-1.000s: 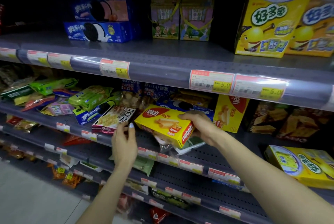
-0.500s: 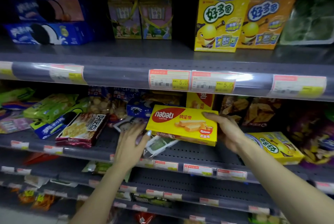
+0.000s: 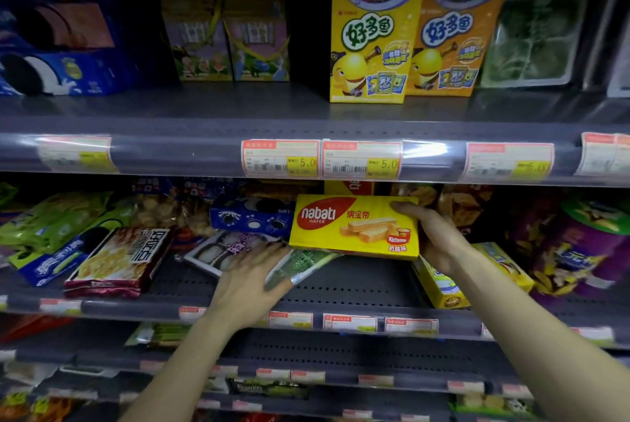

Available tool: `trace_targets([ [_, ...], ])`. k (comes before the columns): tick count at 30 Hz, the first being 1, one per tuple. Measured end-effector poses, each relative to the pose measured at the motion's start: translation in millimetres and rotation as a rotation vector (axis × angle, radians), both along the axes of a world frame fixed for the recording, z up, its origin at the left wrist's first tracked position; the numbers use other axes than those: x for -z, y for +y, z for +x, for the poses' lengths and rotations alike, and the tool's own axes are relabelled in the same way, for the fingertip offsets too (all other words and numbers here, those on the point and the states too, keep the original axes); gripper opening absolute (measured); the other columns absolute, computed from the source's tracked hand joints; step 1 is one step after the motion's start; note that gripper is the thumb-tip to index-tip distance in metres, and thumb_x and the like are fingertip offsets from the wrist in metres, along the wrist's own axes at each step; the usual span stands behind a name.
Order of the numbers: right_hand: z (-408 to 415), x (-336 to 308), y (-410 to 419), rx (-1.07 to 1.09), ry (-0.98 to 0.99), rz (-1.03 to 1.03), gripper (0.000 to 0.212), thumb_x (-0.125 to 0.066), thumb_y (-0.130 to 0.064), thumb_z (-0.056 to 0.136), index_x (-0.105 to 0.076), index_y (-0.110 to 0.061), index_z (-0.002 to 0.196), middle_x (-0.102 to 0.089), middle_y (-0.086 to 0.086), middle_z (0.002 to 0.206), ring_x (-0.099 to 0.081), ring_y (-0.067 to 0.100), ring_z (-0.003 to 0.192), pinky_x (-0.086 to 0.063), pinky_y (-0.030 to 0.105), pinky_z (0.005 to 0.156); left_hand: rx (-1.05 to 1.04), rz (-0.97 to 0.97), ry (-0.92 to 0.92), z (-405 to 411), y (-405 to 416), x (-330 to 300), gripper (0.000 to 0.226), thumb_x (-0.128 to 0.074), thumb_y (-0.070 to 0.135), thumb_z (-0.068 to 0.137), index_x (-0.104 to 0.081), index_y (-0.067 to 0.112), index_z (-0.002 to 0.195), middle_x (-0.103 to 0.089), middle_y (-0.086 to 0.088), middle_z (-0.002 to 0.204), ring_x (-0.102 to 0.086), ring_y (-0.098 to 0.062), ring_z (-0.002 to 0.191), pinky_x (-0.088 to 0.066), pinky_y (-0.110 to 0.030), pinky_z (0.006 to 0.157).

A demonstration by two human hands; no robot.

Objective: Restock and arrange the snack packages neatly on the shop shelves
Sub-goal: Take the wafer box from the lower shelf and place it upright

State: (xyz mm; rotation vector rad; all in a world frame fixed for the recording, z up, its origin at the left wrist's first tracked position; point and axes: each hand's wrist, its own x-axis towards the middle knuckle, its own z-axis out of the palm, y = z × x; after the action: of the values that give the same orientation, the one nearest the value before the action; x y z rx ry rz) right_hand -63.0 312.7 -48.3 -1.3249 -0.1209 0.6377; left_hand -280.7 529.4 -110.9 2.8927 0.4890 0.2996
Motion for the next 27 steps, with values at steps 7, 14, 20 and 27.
trace_targets([
  [7, -1, -4, -2, 0.072, -0.167, -0.006, 0.031, -0.076, -0.025, 0.077, -0.062, -0.02, 0.104, -0.075, 0.007, 0.094, -0.072, 0.027, 0.083, -0.057, 0.046, 0.082, 0.003, -0.01, -0.058, -1, 2, 4, 0.083, -0.015, 0.082, 0.079, -0.023, 0.038, 0.148, -0.056, 0.004, 0.132, -0.056, -0.018, 0.116, -0.043, -0.035, 0.089],
  [14, 3, -8, -4, 0.006, -0.263, -0.145, 0.012, -0.06, -0.038, 0.09, -0.056, -0.027, 0.091, -0.067, 0.001, 0.092, -0.066, 0.025, 0.09, -0.051, 0.042, 0.091, 0.024, 0.056, 0.025, -1, -2, -1, 0.09, 0.013, 0.088, 0.066, -0.008, 0.052, 0.146, -0.029, 0.013, 0.155, -0.031, -0.013, 0.141, -0.028, -0.035, 0.108],
  [20, 8, -2, -10, -0.185, -0.114, -0.27, 0.057, -0.078, -0.02, 0.074, -0.053, -0.002, 0.122, -0.072, 0.013, 0.097, -0.07, 0.024, 0.077, -0.053, 0.026, 0.056, -0.003, 0.054, 0.056, 1, -1, 2, 0.091, 0.006, 0.089, 0.068, -0.021, 0.049, 0.146, -0.031, 0.009, 0.155, -0.031, -0.017, 0.141, -0.027, -0.039, 0.109],
  [27, 6, 6, -11, -0.057, 0.008, 0.073, 0.058, -0.072, 0.005, 0.074, -0.051, 0.0, 0.128, -0.07, 0.014, 0.111, -0.068, 0.023, 0.099, -0.059, 0.026, 0.075, -0.019, 0.071, 0.086, 1, -1, 4, 0.091, 0.008, 0.089, 0.068, -0.02, 0.05, 0.146, -0.028, 0.011, 0.155, -0.028, -0.014, 0.142, -0.025, -0.039, 0.113],
])
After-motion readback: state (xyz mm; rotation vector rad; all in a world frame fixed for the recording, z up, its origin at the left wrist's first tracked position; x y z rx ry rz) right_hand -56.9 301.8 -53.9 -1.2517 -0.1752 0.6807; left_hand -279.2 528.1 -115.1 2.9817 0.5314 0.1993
